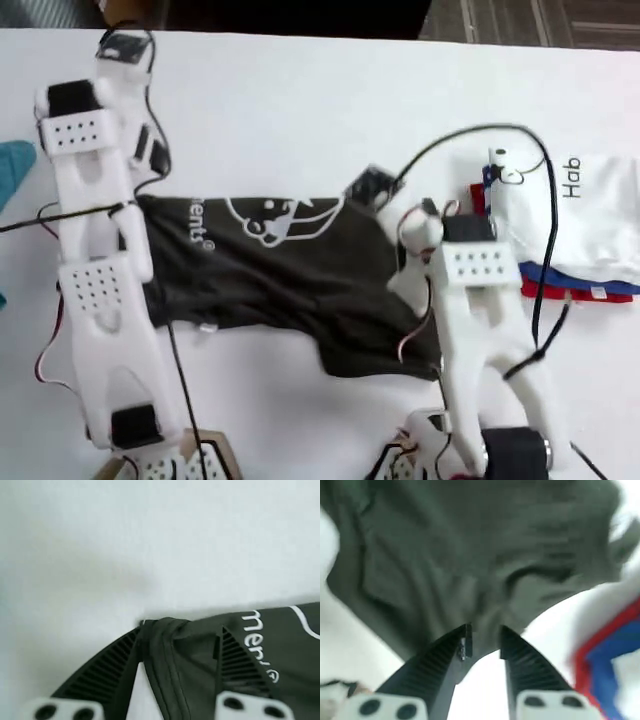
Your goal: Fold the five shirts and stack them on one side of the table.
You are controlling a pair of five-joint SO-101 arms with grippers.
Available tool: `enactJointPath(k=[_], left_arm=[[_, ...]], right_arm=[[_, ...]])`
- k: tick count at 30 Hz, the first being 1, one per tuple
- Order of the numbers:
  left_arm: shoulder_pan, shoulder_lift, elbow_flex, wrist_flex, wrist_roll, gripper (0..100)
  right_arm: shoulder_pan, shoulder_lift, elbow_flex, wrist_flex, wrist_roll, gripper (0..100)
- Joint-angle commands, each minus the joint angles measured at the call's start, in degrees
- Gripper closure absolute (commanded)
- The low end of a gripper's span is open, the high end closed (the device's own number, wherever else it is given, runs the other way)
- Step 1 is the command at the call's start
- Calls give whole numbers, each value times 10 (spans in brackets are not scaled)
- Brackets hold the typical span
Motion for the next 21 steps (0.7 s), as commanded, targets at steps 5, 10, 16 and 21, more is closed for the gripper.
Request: enactJointPath(k=[5,10,16,21], left_arm=[[47,-195,286,-14,-15,771],[47,-282,494,-91,-29,771],[72,-390,756,-222,-27,771],[90,-445,917,-363,-26,771]], right_arm=[[-36,-52,143,-58,51,850],[-36,-51,194,-110,52,848],[-30,-51,230,-147,91,851],[-1,-51,234,-243,91,975]])
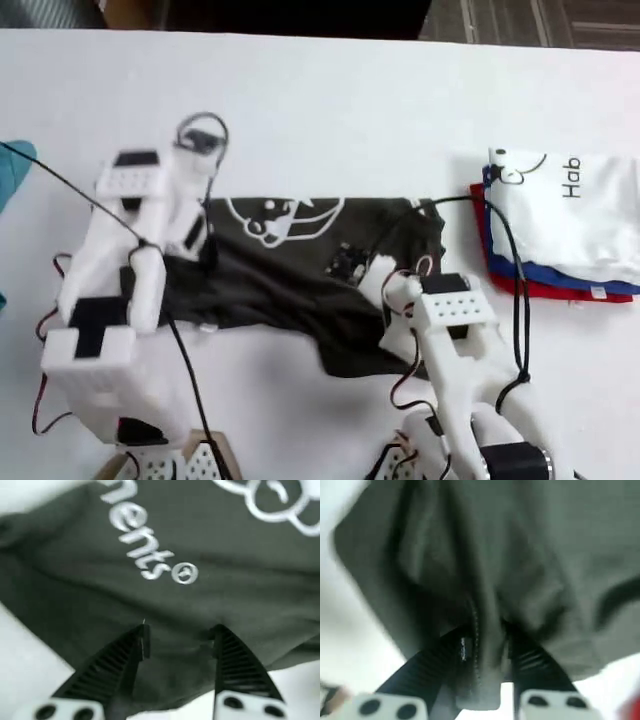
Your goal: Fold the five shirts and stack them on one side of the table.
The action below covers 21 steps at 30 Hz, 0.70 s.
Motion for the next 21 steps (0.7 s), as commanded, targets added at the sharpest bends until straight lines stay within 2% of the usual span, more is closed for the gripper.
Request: enactJointPath(k=[1,4,10,21], left_arm=[[4,-47,95,-94,-2,771],[2,-35,138,-135,0,771],[1,-35,139,-140,4,771],[2,-30,133,-140,15,771]], right_arm=[[25,-18,-2,-51,4,981],[30,-22,-2,-42,4,977],[25,-51,-5,29,9,977],[24,-342,5,222,9,975]])
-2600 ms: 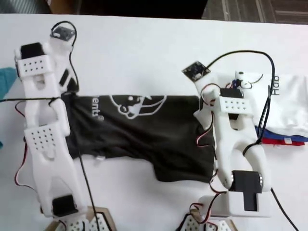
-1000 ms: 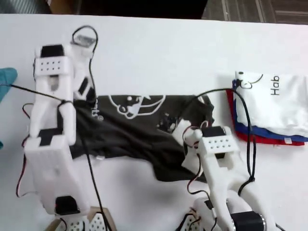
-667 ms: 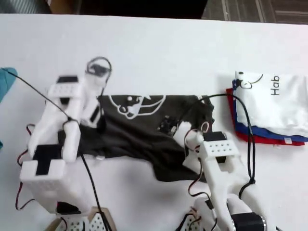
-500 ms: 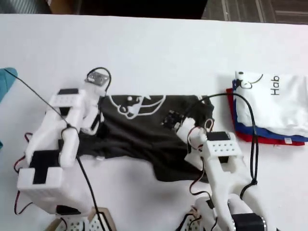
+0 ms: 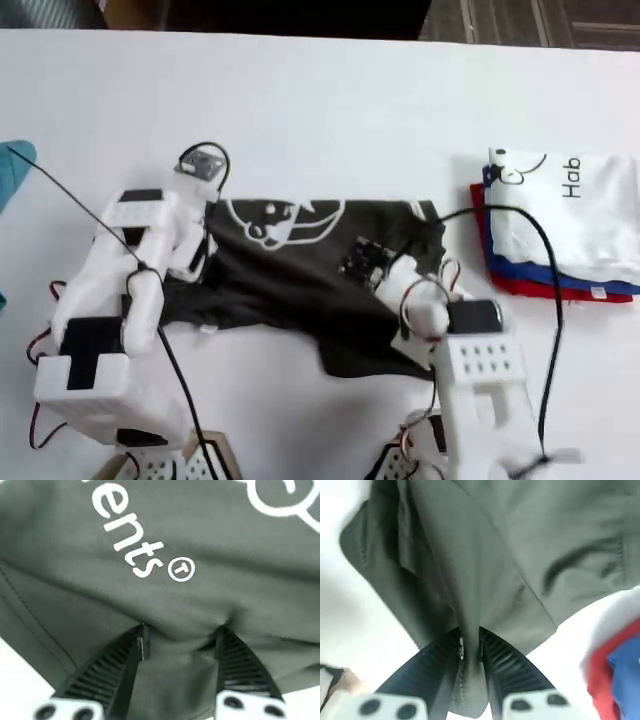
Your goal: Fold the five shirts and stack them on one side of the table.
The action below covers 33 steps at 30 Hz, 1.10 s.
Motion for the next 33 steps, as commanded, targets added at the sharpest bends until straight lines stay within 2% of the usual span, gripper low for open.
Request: enactJointPath(k=[1,5,11,17,24,33], left_arm=[[5,2,-2,-12,7,771],[5,2,-2,-12,7,771],[5,2,-2,-12,7,771],[5,2,-2,-12,7,771],[4,2,-2,-18,10,771],[-16,2,-7,-19,43,771]], right_arm=[[1,-74,6,59,4,974],[1,-83,47,58,6,965],[-7,-87,58,51,20,818],[-11,-82,-24,89,18,836],[-155,-74,4,70,-45,836],[-196,88,12,-7,-64,836]])
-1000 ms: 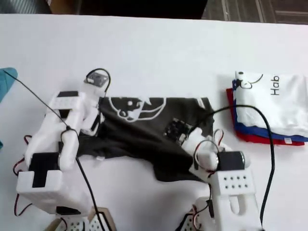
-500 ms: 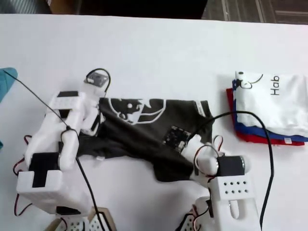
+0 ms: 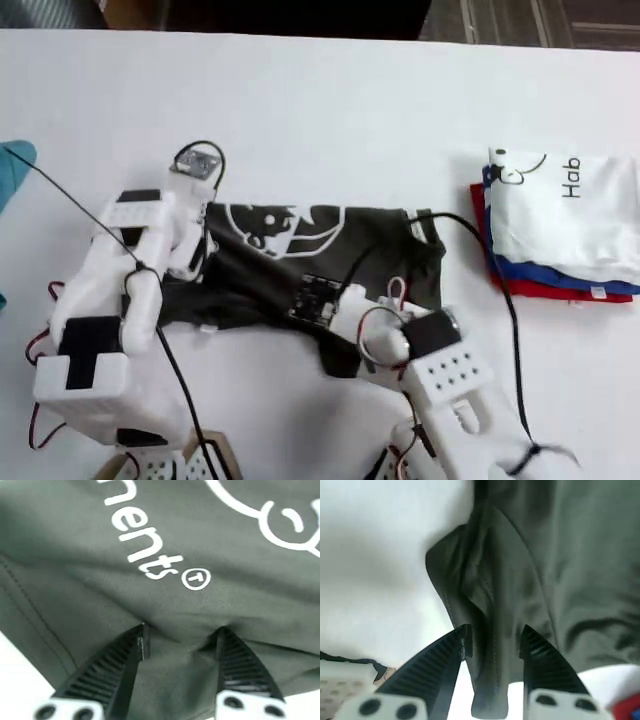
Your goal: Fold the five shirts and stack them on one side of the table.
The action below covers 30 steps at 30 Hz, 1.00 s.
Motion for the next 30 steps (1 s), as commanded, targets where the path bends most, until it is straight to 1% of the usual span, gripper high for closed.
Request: enactJointPath(k=[1,5,9,14,20,23,25,27,28,29,30], left_arm=[[-9,2,-7,-16,11,771],[-16,2,-7,-17,12,771],[-39,1,-8,-17,40,771],[-38,1,-8,-16,44,771],[-35,2,-8,-16,42,771],[-34,2,-8,-16,41,771],[-33,2,-8,-17,41,771],[-28,2,-8,-17,40,771],[-28,2,-8,-17,40,771],[-28,2,-8,-17,40,771],[-28,2,-8,-17,40,771]], right_arm=[[-17,56,-3,-22,-4,836],[-70,77,-3,-51,-13,836],[-95,80,-3,-80,-63,837],[-95,88,3,-127,-71,837],[-92,182,33,-207,-70,837],[-92,222,27,-230,-71,841],[-92,225,15,-230,-71,888],[-92,225,1,-229,-71,974],[-92,225,-7,-224,-71,986],[-92,225,-17,-217,-71,968],[-92,225,-27,-205,-71,971]])
